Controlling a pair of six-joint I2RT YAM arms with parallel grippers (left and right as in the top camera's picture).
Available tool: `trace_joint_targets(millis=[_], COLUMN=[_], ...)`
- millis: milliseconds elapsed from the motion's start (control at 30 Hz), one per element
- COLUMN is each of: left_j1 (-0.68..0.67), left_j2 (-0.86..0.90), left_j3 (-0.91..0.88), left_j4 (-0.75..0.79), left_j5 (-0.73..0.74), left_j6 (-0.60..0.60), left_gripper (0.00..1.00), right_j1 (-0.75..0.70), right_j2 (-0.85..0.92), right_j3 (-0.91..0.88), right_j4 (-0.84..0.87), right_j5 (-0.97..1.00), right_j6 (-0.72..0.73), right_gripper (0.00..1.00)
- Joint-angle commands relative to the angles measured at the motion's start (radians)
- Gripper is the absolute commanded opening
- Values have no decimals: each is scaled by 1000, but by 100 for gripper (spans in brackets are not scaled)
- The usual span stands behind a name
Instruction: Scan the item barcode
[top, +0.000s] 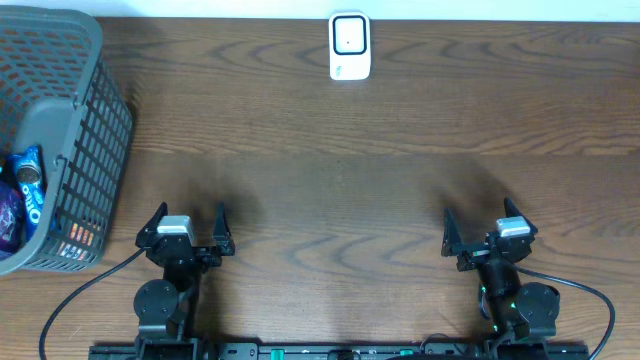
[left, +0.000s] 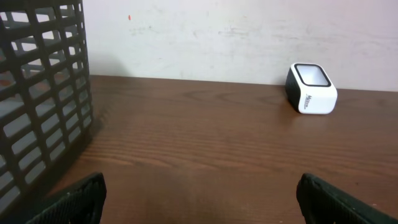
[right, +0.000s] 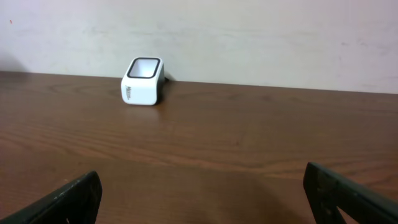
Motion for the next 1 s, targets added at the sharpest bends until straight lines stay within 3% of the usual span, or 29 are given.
trace_joint_targets(millis=[0,833,967], left_j1=[6,6,6], left_j2=[-3,-3,-3], left_j3=[-10,-10,-10], left_j4=[-45,-45,23], left_j5=[8,8,-15], left_j6=[2,2,27], left_gripper=[98,98,98], right_j1=[13,13,13], right_j2=[-5,-5,-5], right_j3=[0,0,0], right_j4=[-3,-3,-3], right_j5=[-10,-10,-10], right_j6=[-4,-4,-4], right_gripper=[99,99,99])
